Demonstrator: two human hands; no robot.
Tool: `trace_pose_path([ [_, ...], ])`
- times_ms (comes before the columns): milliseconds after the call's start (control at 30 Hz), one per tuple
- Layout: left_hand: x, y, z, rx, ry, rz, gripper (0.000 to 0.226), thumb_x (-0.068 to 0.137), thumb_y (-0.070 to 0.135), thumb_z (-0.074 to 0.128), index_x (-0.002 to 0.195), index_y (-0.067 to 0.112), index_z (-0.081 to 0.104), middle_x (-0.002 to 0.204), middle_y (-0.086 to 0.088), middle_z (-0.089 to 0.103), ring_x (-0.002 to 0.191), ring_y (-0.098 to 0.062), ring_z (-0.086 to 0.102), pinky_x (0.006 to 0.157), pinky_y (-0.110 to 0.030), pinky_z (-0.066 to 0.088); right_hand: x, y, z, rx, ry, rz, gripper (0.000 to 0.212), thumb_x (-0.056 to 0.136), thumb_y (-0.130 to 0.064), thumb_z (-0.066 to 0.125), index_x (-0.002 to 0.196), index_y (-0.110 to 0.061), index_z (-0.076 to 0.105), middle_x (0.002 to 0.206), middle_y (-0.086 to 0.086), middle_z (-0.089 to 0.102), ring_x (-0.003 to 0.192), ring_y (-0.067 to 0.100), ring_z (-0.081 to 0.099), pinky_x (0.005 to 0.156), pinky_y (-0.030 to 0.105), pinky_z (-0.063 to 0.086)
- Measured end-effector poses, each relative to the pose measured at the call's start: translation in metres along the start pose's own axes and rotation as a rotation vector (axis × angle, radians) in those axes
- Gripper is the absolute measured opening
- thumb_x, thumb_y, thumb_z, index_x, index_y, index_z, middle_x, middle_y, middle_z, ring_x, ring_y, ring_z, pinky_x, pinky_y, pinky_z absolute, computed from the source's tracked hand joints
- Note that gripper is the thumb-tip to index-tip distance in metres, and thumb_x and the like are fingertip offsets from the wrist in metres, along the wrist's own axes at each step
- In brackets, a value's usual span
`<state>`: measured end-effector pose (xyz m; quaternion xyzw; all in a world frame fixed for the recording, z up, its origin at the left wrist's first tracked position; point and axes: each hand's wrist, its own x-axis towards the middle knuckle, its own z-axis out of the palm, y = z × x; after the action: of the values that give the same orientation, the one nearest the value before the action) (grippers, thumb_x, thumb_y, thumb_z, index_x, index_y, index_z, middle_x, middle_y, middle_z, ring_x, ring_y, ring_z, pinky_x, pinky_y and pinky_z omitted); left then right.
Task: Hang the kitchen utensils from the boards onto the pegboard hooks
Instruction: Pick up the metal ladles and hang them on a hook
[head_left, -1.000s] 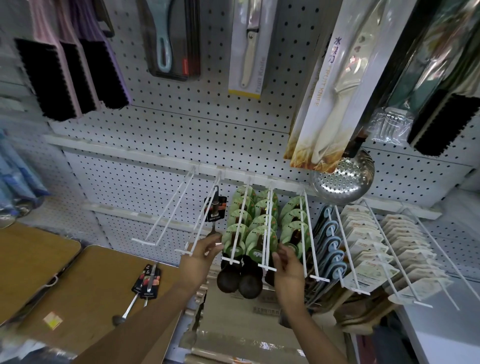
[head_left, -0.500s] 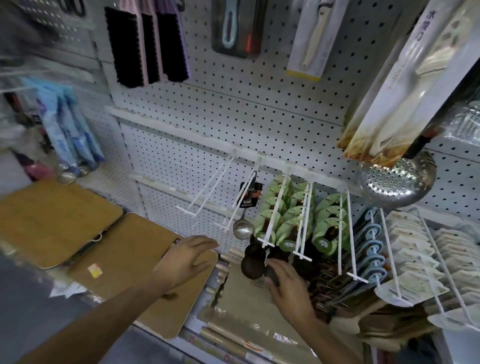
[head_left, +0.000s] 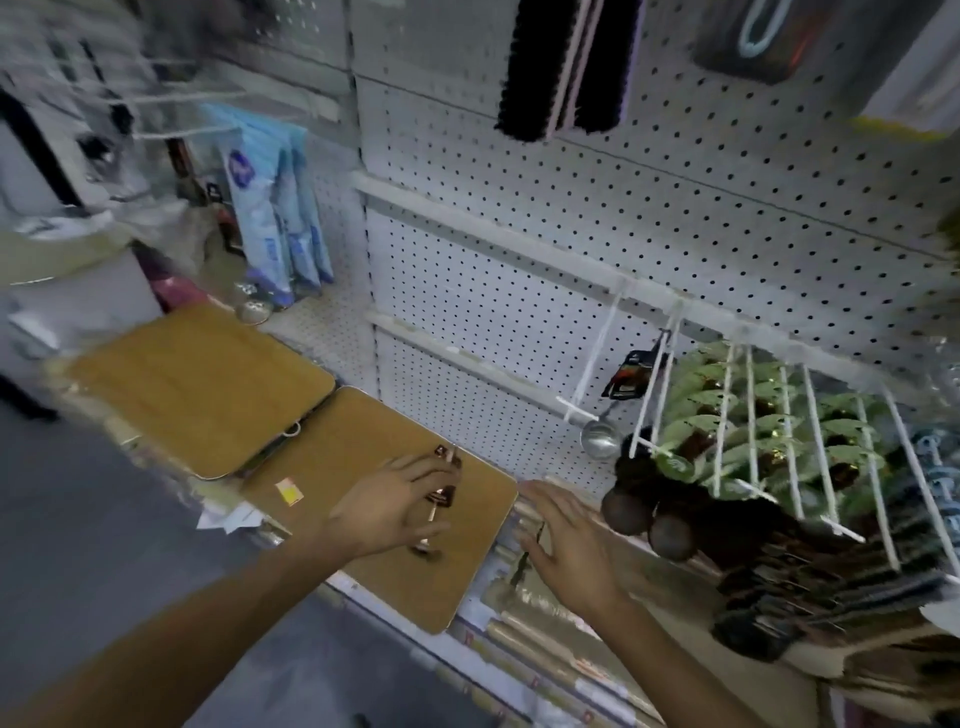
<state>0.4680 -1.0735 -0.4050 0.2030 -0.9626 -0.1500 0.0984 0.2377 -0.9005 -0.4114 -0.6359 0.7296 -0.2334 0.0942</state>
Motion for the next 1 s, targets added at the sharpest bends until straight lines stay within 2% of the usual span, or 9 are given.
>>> trace_pose_path([
  [67,-0.009,-0.019,-0.002,-0.017,-0.012,-0.008,0.060,0.090,0.067,0.051,0.143,0.039,0.044,0.146,0.020,0.046,0.135,-0.005,0.042,0.105,-0.029,0.042,0.014,-0.018,0.013,0.012,-0.028,-0.013,0.066,0.093,-0.067,0.029,0.142,-0.026,0.044,0.146,-0.010,0.045,0.136,0.009,0.036,0.114,0.027,0.027],
  [167,-0.021,-0.045,-0.003,-0.050,-0.004,-0.026,0.060,0.089,0.066,0.055,0.142,0.041,0.042,0.143,0.018,0.049,0.133,-0.006,0.044,0.104,-0.031,0.043,0.038,-0.039,0.032,-0.017,-0.059,-0.052,0.054,0.095,-0.053,0.046,0.142,-0.026,0.044,0.143,-0.009,0.047,0.133,0.008,0.039,0.108,0.024,0.031],
  [267,-0.031,-0.075,0.005,-0.095,0.002,-0.080,0.060,0.087,0.065,0.059,0.138,0.034,0.051,0.139,0.012,0.054,0.129,-0.009,0.049,0.102,-0.036,0.048,0.062,-0.052,0.054,0.009,-0.092,-0.065,0.050,0.094,-0.040,0.057,0.140,-0.023,0.046,0.141,-0.006,0.050,0.129,0.009,0.040,0.104,0.020,0.030],
  [433,-0.030,-0.119,0.034,-0.205,-0.029,-0.213,0.061,0.088,0.058,0.061,0.141,0.032,0.049,0.143,0.010,0.049,0.123,-0.009,0.053,0.095,-0.030,0.051,0.102,-0.048,0.110,0.030,-0.162,0.012,0.052,0.095,-0.039,0.057,0.141,-0.020,0.046,0.143,-0.002,0.049,0.131,0.016,0.043,0.107,0.032,0.039],
  [500,-0.025,-0.139,0.059,-0.243,-0.083,-0.271,0.060,0.090,0.048,0.065,0.144,0.028,0.047,0.148,0.008,0.046,0.122,-0.011,0.053,0.096,-0.024,0.044,0.115,-0.039,0.142,0.060,-0.198,0.086,0.052,0.096,-0.043,0.055,0.141,-0.021,0.045,0.143,-0.001,0.049,0.131,0.018,0.044,0.106,0.036,0.041],
  [633,-0.002,-0.185,0.129,-0.233,-0.170,-0.396,0.059,0.093,0.038,0.066,0.146,0.023,0.046,0.148,-0.001,0.047,0.130,-0.023,0.050,0.105,-0.029,0.039,0.144,-0.009,0.214,0.172,-0.154,0.399,0.051,0.094,-0.048,0.055,0.137,-0.022,0.048,0.130,0.004,0.057,0.120,0.023,0.052,0.096,0.036,0.044],
  [733,0.020,-0.212,0.183,-0.257,-0.231,-0.457,0.057,0.093,0.033,0.064,0.146,0.024,0.044,0.142,-0.003,0.052,0.123,-0.026,0.055,0.099,-0.032,0.046,0.164,0.026,0.272,0.165,-0.130,0.629,0.045,0.092,-0.043,0.061,0.128,-0.018,0.053,0.118,0.007,0.062,0.107,0.027,0.059,0.084,0.037,0.048],
  [833,0.038,-0.234,0.239,-0.220,-0.322,-0.506,0.055,0.095,0.039,0.059,0.144,0.024,0.042,0.135,-0.004,0.055,0.118,-0.029,0.057,0.093,-0.036,0.049,0.176,0.061,0.327,0.171,-0.136,0.795,0.034,0.092,-0.035,0.062,0.114,-0.010,0.058,0.111,0.012,0.067,0.101,0.031,0.062,0.077,0.033,0.044],
  [1000,0.065,-0.257,0.306,-0.286,-0.382,-0.607,0.044,0.097,0.038,0.057,0.135,0.017,0.051,0.123,-0.009,0.062,0.113,-0.031,0.060,0.087,-0.034,0.046,0.180,0.099,0.402,0.226,-0.290,0.914,0.022,0.087,-0.028,0.066,0.095,-0.009,0.074,0.093,0.013,0.073,0.090,0.031,0.068,0.063,0.026,0.035],
])
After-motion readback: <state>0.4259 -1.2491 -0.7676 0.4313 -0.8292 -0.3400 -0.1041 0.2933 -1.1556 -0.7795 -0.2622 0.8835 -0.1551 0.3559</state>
